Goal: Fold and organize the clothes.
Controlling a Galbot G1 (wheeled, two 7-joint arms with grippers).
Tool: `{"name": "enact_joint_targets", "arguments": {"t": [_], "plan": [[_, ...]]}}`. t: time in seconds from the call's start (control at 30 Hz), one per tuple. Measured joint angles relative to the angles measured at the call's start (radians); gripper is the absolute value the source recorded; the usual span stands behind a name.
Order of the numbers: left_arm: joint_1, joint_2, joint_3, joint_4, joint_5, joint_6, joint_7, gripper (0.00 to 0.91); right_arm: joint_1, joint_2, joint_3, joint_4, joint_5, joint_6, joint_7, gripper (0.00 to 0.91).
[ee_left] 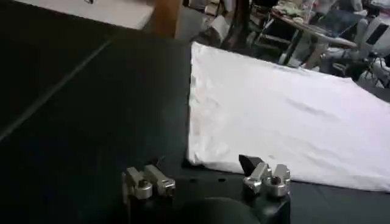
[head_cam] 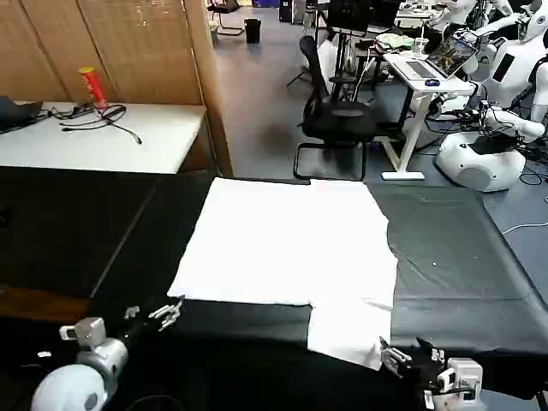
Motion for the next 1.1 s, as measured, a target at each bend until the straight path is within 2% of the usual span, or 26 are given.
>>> {"name": "enact_joint_targets", "arguments": {"t": [0.4, 0.43, 0.47, 0.5, 0.53, 0.57, 0.6, 0.63, 0.67, 0.7, 0.77, 0.83, 1.1], "plan": [[-0.014, -0.012, 0.006, 0.012, 0.030, 0.001, 0.023, 0.878, 0.015, 0.020, -0.056, -0.040, -0.097, 0.036, -0.021, 0.878], [-0.017, -0.013, 0.010, 0.018, 0.037, -0.002, 0.024, 0.878, 0.016, 0.021, -0.062, -0.044, -0.104, 0.040, -0.024, 0.819], [-0.019, -0.015, 0.013, 0.022, 0.043, -0.005, 0.026, 0.878, 0.017, 0.021, -0.065, -0.047, -0.108, 0.042, -0.025, 0.809], [-0.020, -0.017, 0.017, 0.026, 0.049, -0.008, 0.028, 0.731, 0.017, 0.022, -0.066, -0.049, -0.109, 0.044, -0.025, 0.751], [-0.023, -0.021, 0.021, 0.032, 0.058, -0.012, 0.033, 0.624, 0.017, 0.022, -0.067, -0.051, -0.109, 0.044, -0.026, 0.702], [-0.024, -0.024, 0.024, 0.036, 0.064, -0.015, 0.036, 0.458, 0.016, 0.022, -0.067, -0.052, -0.109, 0.044, -0.026, 0.536], [-0.025, -0.027, 0.028, 0.039, 0.070, -0.017, 0.038, 0.371, 0.016, 0.022, -0.068, -0.053, -0.109, 0.044, -0.026, 0.497], [-0.028, -0.030, 0.032, 0.042, 0.076, -0.019, 0.038, 0.224, 0.014, 0.022, -0.068, -0.054, -0.108, 0.045, -0.026, 0.410], [-0.030, -0.032, 0.036, 0.044, 0.081, -0.021, 0.038, 0.146, 0.013, 0.022, -0.068, -0.055, -0.108, 0.045, -0.026, 0.263], [-0.034, -0.035, 0.040, 0.048, 0.088, -0.023, 0.038, 0.117, 0.012, 0.022, -0.069, -0.057, -0.108, 0.045, -0.026, 0.156], [-0.041, -0.039, 0.045, 0.057, 0.098, -0.026, 0.037, 0.049, 0.011, 0.024, -0.072, -0.061, -0.106, 0.045, -0.023, 0.078], [-0.048, -0.040, 0.047, 0.067, 0.098, -0.027, 0.035, 0.000, 0.009, 0.026, -0.074, -0.063, -0.104, 0.045, -0.019, 0.068], [-0.054, -0.042, 0.052, 0.094, 0.102, -0.031, 0.035, 0.000, -0.031, 0.030, -0.058, -0.014, -0.077, 0.007, 0.019, 0.039]]}}
